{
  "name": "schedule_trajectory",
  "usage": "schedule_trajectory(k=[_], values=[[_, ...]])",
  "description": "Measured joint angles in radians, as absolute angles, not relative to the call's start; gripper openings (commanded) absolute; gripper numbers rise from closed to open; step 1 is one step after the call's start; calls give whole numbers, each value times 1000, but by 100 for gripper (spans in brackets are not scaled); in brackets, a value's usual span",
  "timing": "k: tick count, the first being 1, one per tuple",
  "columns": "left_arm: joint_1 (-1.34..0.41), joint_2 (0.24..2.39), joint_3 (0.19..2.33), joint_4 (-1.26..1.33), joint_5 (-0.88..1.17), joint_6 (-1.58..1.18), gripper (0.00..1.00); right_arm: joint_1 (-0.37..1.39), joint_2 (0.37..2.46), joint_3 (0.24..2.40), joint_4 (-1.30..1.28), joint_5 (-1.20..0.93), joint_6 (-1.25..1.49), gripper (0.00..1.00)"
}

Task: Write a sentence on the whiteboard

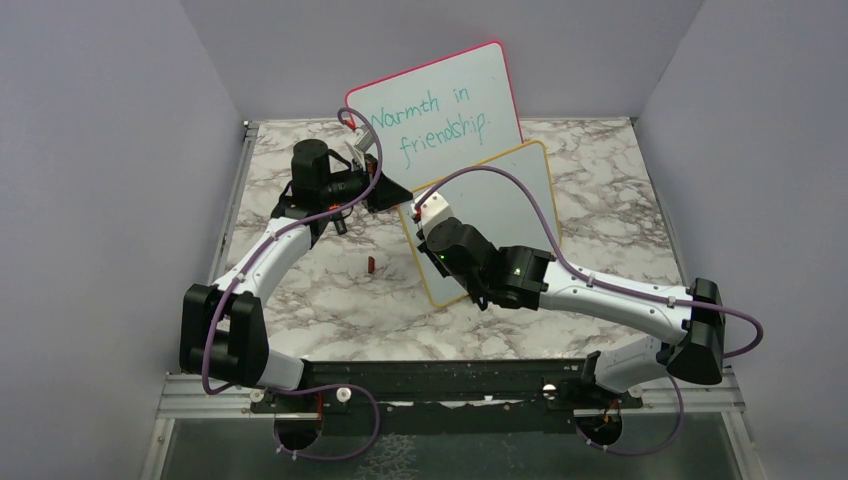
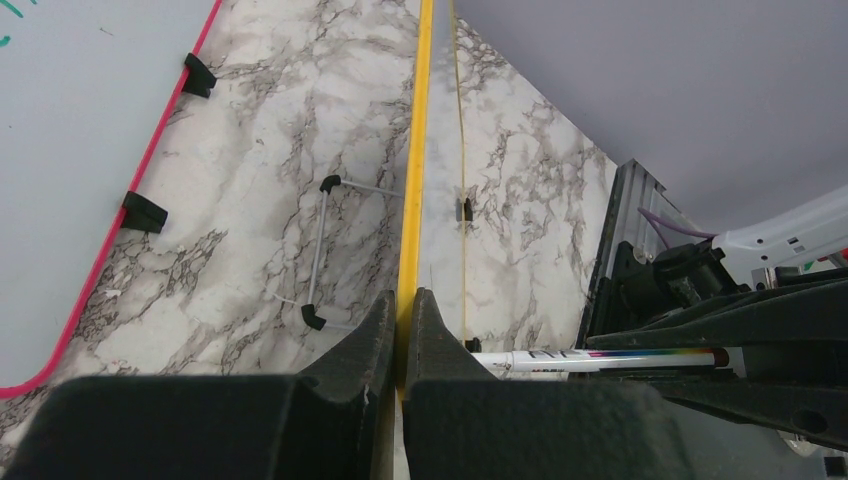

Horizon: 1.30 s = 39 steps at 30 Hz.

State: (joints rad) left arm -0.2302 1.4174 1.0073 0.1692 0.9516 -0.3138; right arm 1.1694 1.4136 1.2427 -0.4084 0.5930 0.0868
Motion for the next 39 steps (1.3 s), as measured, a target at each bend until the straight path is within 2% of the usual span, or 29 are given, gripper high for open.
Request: schedule_trajectory(k=[39], values=[[-230,1420,1008,171,952,-313,0,1172,1401,1212,-442,664,125,1]])
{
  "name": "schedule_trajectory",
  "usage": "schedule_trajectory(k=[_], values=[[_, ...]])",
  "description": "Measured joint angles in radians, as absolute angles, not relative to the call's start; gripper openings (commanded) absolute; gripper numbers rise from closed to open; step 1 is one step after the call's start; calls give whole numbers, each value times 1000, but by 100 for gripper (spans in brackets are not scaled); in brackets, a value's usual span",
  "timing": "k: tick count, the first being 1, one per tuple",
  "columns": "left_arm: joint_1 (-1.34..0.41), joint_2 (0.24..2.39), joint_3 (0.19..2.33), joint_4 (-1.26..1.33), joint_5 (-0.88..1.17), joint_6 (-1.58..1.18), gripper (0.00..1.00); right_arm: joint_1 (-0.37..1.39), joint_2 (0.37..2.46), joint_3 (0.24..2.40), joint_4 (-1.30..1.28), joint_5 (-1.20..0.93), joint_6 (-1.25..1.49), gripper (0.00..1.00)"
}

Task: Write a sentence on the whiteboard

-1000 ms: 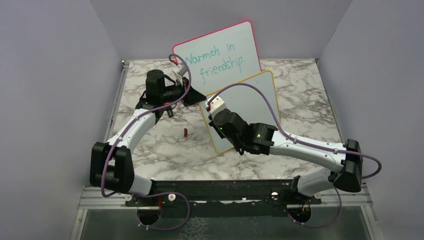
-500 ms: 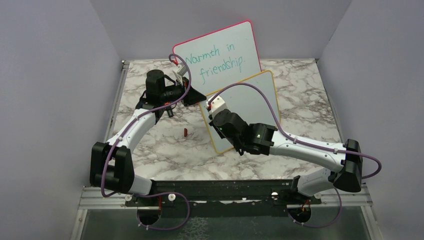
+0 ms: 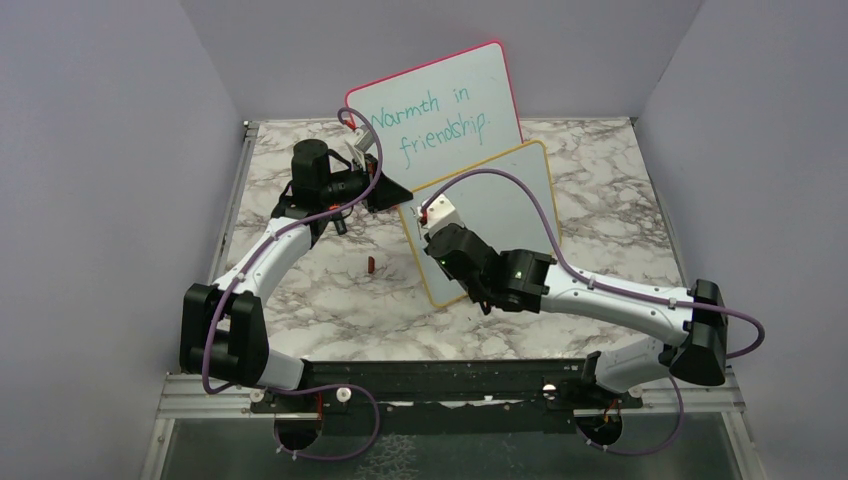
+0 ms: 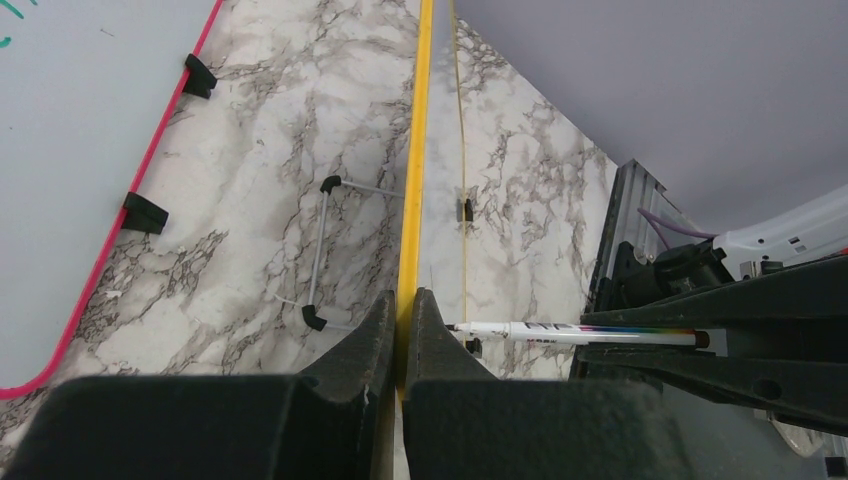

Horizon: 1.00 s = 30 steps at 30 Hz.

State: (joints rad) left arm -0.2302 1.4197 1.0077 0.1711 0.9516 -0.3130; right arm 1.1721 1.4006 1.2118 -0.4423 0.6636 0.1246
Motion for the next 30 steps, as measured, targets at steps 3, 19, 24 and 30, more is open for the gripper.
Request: schedule_trajectory(k=[3,19,24,30], values=[[-230,1420,1008,171,952,-313,0,1172,1397,1201,-451,673,128,1],[-229,1423,1008,176,958,-313,0,1169,1355,1152,-453,685,125,1],[-229,1423,1008,175,960,-313,0,1163,1308,1130,-397,685,98,1],[-229,1423,1008,175,961,-310,0,1154,1279,1110,-324,681,72,1]])
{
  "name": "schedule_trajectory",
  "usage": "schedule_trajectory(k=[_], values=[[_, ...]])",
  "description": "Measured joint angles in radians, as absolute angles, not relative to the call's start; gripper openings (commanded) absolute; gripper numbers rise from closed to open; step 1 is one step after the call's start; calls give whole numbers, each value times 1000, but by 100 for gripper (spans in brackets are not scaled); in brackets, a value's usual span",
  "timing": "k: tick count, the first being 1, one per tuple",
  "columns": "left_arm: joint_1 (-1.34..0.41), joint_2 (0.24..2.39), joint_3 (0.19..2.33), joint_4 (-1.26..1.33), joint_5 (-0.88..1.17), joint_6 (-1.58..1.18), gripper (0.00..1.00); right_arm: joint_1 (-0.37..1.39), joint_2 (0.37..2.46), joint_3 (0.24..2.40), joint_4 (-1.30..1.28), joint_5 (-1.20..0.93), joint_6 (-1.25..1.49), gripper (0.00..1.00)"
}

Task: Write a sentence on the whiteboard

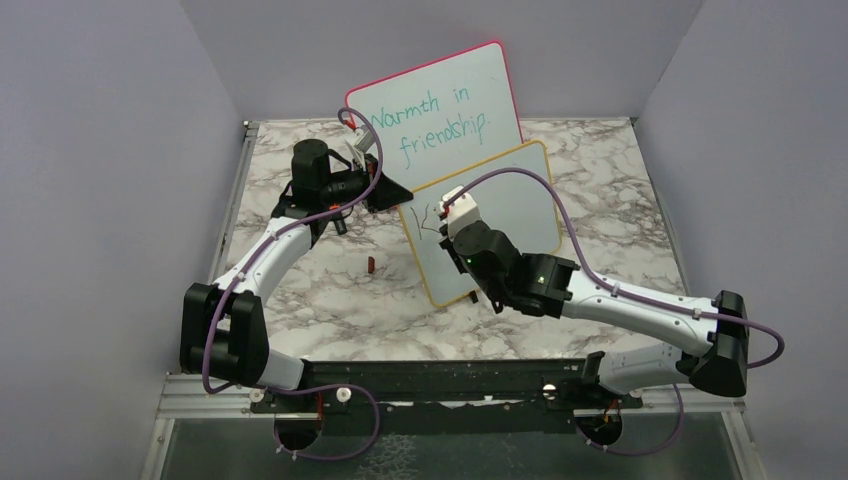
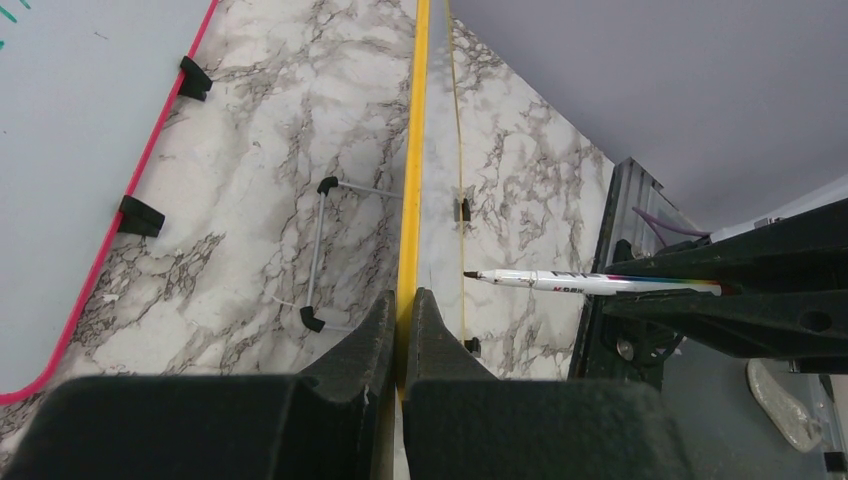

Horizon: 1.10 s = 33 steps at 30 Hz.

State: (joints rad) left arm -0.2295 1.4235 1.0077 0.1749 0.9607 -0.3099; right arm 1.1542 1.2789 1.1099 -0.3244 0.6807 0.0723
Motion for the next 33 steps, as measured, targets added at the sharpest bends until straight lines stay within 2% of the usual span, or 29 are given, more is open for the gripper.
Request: schedule_trajectory(k=[33], values=[[-229,1427,1015,167,962,-305,0,1105,1307,1095,-256,636,63,1]])
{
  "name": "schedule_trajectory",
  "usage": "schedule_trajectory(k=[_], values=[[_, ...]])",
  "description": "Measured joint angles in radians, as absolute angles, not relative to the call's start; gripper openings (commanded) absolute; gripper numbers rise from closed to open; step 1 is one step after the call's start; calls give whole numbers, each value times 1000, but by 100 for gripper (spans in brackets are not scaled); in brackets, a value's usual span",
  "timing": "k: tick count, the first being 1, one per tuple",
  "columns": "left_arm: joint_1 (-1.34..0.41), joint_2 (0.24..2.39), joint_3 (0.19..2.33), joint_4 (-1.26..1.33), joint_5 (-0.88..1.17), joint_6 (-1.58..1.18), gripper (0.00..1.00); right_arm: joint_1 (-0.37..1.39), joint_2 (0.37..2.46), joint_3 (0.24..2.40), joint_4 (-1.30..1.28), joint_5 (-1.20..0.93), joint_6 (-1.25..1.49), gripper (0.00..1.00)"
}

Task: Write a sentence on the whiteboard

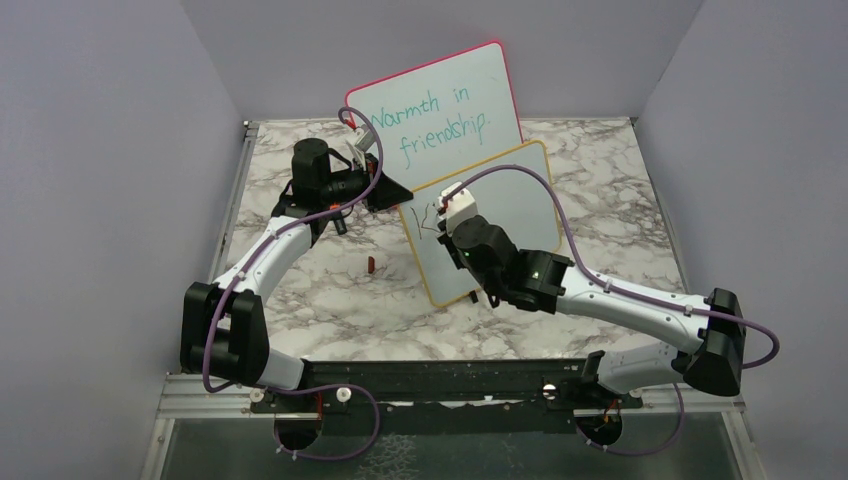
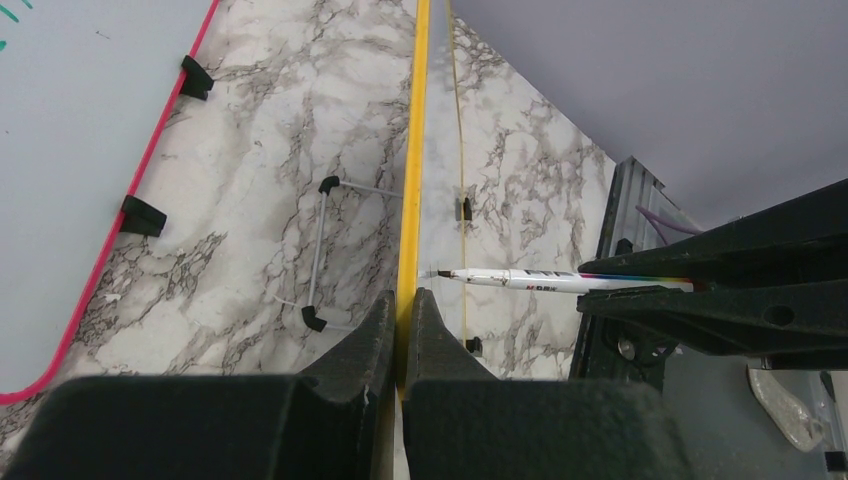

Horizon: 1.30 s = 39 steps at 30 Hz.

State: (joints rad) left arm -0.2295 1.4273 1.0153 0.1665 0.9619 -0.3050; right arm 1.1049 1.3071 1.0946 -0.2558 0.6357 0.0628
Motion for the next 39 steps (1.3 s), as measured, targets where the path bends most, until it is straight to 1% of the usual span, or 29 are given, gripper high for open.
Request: schedule_trajectory(k=[15,39], values=[[-229,1427,1019,156,962,-299,0,1104,1267,1075,-278,630,82,1],[-229,1427,1021,150,963,-292,0,1104,1287,1073,-262,616,89,1]])
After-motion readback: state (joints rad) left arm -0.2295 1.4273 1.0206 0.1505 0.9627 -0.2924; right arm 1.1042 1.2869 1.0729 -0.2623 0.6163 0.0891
